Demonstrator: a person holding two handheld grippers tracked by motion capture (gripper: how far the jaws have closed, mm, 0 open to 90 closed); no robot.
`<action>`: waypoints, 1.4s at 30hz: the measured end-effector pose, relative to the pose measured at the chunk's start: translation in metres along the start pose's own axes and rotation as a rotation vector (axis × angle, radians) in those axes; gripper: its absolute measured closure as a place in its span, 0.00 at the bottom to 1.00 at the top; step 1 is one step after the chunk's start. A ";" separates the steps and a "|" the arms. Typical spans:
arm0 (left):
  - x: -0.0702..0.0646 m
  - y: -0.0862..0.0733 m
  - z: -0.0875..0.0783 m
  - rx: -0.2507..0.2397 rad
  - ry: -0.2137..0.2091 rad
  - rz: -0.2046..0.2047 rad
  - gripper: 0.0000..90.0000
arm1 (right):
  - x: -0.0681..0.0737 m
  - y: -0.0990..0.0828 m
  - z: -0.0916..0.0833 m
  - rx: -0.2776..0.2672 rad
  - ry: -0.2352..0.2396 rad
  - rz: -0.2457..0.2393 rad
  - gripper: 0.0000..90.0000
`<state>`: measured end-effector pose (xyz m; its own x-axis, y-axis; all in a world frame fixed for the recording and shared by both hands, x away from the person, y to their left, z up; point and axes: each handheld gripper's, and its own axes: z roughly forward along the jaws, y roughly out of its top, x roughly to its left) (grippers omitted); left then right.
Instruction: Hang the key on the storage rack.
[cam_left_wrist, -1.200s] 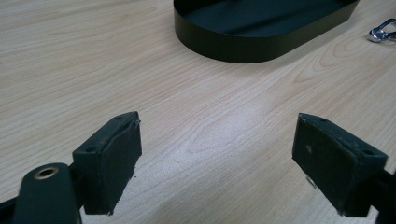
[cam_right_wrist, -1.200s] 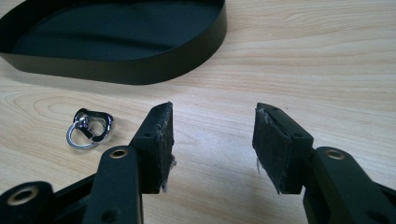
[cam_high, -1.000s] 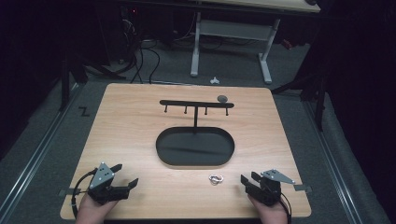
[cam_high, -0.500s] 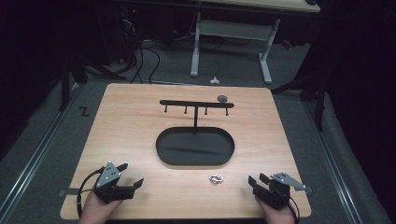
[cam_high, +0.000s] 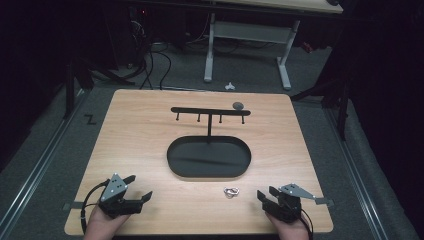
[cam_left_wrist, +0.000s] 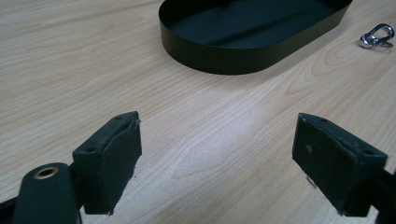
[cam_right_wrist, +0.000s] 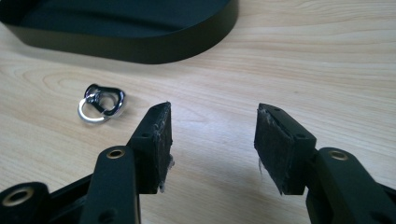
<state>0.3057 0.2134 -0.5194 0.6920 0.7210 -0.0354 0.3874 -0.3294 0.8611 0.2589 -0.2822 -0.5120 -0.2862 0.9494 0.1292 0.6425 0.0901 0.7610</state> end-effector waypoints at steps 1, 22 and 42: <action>0.000 0.000 0.000 0.000 0.000 0.000 0.18 | 0.000 0.000 0.000 0.000 0.000 0.000 0.52; -0.002 0.000 0.002 0.009 -0.013 0.008 0.18 | 0.036 0.001 0.010 0.027 0.076 -0.096 0.51; -0.003 0.000 0.003 0.017 -0.021 0.017 0.18 | 0.051 0.001 0.021 0.060 0.097 -0.133 0.51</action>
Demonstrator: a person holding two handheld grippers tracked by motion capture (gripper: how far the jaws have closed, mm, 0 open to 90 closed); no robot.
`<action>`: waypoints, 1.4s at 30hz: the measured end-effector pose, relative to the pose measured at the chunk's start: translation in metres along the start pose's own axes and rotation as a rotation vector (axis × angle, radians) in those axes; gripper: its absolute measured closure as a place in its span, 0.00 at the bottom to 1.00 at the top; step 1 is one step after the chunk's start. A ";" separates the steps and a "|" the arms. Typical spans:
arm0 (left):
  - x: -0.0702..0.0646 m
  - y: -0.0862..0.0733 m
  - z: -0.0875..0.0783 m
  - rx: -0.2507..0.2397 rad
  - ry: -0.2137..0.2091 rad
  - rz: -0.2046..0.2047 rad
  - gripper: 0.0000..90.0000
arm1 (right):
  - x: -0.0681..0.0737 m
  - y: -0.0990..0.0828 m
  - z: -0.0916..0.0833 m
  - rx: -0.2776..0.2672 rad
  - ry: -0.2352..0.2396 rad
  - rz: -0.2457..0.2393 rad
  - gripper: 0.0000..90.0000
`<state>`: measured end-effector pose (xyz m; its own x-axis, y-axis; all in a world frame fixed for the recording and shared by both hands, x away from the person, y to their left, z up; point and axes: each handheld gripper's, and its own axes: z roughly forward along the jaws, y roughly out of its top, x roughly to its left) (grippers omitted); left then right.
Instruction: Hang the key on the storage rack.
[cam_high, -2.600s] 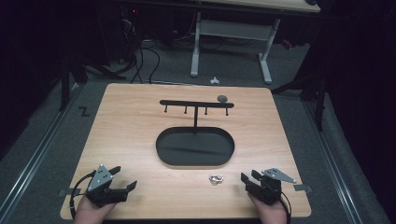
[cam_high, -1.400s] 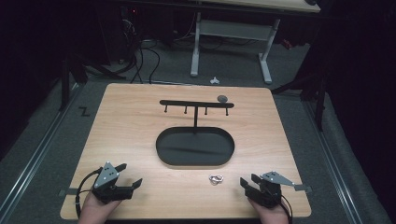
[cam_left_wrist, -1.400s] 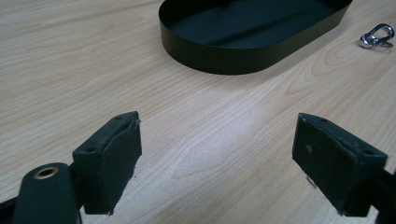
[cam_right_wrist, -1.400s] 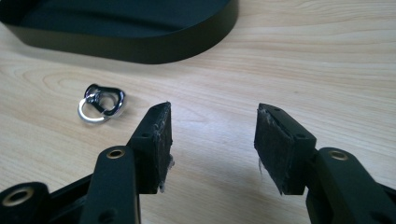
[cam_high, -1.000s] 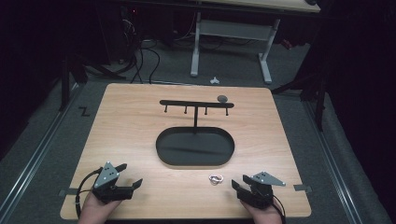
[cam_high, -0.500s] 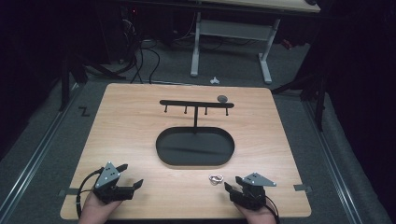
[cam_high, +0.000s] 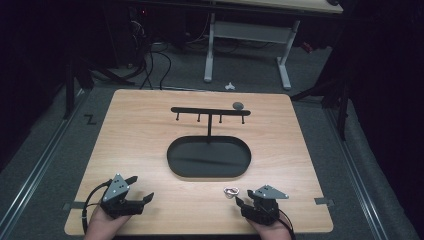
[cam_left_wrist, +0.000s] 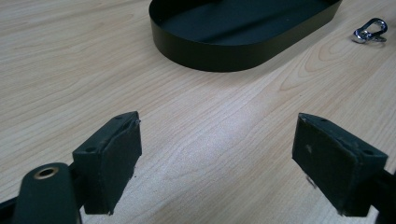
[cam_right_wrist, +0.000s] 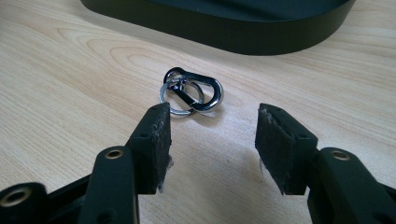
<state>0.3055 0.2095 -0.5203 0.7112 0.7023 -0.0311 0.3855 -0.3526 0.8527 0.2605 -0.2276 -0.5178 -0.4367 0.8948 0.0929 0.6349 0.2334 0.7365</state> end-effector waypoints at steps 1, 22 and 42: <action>0.000 0.000 0.000 -0.001 0.001 0.000 0.18 | 0.000 0.000 0.000 0.001 0.001 0.001 0.51; -0.001 -0.002 -0.001 -0.001 -0.012 -0.006 0.18 | -0.003 0.038 0.004 0.166 0.018 -0.074 0.55; 0.000 -0.001 0.002 0.015 -0.035 -0.007 0.18 | 0.002 0.073 0.027 0.436 0.052 -0.152 0.44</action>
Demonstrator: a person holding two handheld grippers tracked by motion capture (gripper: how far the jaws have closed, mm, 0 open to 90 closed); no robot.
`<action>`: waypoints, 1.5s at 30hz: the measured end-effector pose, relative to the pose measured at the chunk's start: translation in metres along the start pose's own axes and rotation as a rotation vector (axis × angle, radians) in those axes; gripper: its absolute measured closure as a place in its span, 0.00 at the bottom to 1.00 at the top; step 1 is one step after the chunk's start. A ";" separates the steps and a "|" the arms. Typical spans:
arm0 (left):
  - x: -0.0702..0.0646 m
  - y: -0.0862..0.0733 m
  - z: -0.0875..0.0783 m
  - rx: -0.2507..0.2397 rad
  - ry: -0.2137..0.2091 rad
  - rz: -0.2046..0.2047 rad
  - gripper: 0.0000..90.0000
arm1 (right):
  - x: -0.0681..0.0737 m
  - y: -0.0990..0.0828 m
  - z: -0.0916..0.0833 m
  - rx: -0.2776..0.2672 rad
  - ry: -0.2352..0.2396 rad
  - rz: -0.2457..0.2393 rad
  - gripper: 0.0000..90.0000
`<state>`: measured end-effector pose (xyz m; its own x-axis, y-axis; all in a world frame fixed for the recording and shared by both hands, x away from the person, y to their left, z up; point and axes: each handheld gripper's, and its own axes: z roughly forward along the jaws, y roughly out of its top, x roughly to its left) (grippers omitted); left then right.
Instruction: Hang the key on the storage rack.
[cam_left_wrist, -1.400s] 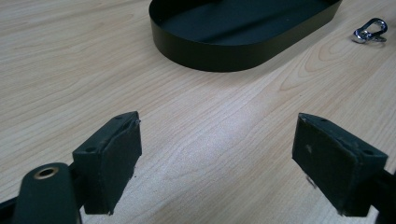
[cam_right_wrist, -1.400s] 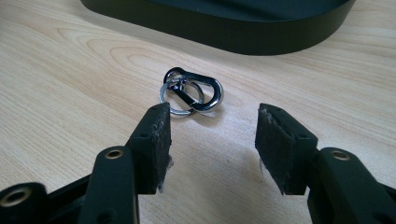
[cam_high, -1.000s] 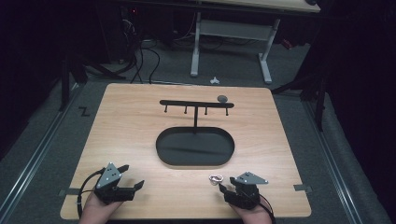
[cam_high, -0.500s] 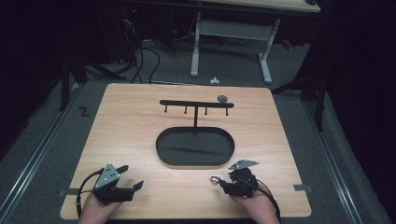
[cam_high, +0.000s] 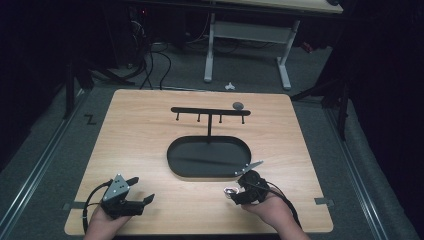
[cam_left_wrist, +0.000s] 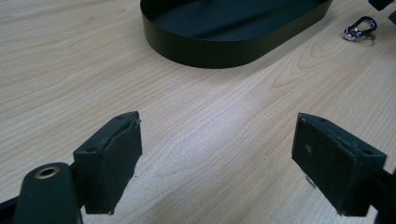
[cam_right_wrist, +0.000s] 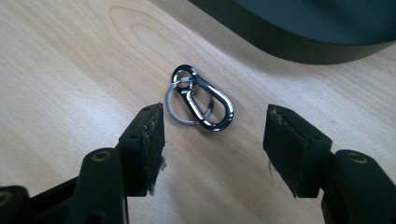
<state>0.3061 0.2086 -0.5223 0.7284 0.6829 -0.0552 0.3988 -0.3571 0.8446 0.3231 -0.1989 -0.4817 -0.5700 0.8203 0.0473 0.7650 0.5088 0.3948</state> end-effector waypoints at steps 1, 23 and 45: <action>0.000 0.000 0.000 0.000 0.000 0.003 0.18 | -0.001 0.002 0.002 0.018 -0.003 0.000 0.44; 0.001 0.000 -0.002 -0.004 0.003 0.002 0.19 | -0.002 0.016 0.020 0.091 0.028 -0.047 0.66; 0.000 0.000 0.000 0.001 0.004 0.003 0.19 | 0.016 0.007 0.017 0.094 0.038 -0.096 0.92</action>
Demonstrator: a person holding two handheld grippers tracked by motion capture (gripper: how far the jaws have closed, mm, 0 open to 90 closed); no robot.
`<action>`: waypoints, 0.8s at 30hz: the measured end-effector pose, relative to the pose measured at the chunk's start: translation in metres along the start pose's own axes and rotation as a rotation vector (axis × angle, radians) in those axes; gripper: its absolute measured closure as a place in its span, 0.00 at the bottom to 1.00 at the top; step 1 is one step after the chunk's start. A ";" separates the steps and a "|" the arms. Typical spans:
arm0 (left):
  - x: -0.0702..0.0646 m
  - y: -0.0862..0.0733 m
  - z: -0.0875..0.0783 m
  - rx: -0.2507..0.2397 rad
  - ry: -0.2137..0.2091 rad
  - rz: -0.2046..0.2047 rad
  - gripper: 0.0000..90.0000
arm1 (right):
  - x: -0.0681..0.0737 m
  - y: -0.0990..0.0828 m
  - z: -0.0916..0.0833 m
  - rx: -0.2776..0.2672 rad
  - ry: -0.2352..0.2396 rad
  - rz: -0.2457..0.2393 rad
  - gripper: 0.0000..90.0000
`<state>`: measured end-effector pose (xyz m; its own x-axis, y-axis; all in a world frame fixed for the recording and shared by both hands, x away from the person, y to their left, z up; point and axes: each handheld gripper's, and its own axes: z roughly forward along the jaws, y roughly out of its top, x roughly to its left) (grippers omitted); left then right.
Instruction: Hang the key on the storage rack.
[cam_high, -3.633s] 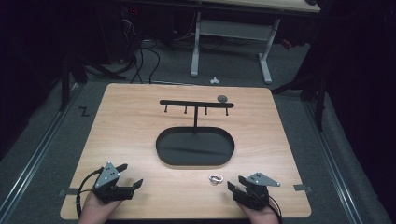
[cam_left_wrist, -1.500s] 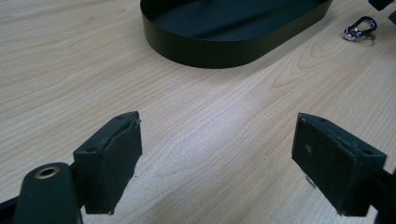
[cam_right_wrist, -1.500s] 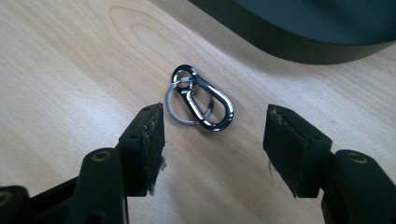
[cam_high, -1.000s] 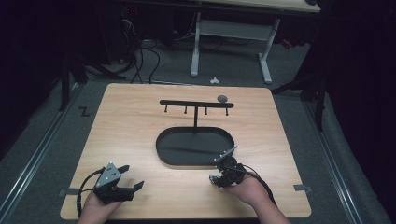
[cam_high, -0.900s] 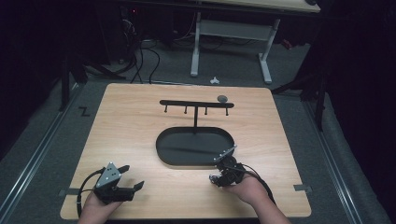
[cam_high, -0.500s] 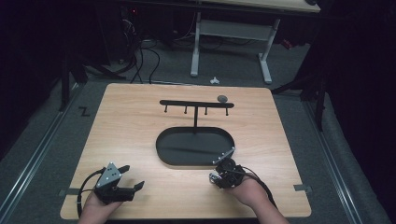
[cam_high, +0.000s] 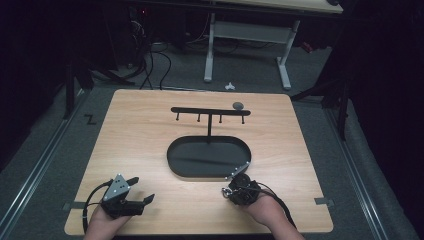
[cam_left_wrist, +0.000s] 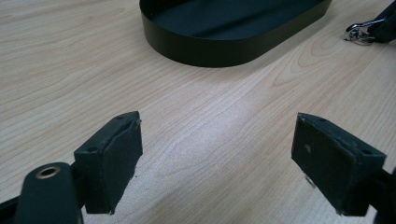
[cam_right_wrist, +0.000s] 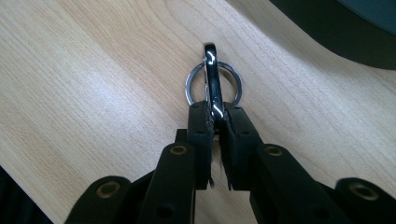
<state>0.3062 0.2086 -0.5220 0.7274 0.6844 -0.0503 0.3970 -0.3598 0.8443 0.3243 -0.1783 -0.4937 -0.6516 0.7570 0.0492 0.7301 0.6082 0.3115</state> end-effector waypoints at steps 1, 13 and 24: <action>0.000 0.000 0.000 0.003 -0.002 0.000 0.19 | 0.000 0.000 0.000 -0.003 0.002 0.001 0.93; -0.001 -0.001 0.000 0.007 -0.001 0.002 0.19 | 0.004 -0.002 -0.004 -0.031 -0.004 0.007 0.94; -0.001 -0.001 0.000 0.009 0.001 -0.001 0.19 | 0.003 -0.006 -0.022 -0.047 -0.016 -0.001 0.94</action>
<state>0.3056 0.2084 -0.5229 0.7266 0.6852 -0.0506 0.4024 -0.3649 0.8396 0.3133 -0.1850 -0.4745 -0.6490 0.7600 0.0337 0.7185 0.5979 0.3554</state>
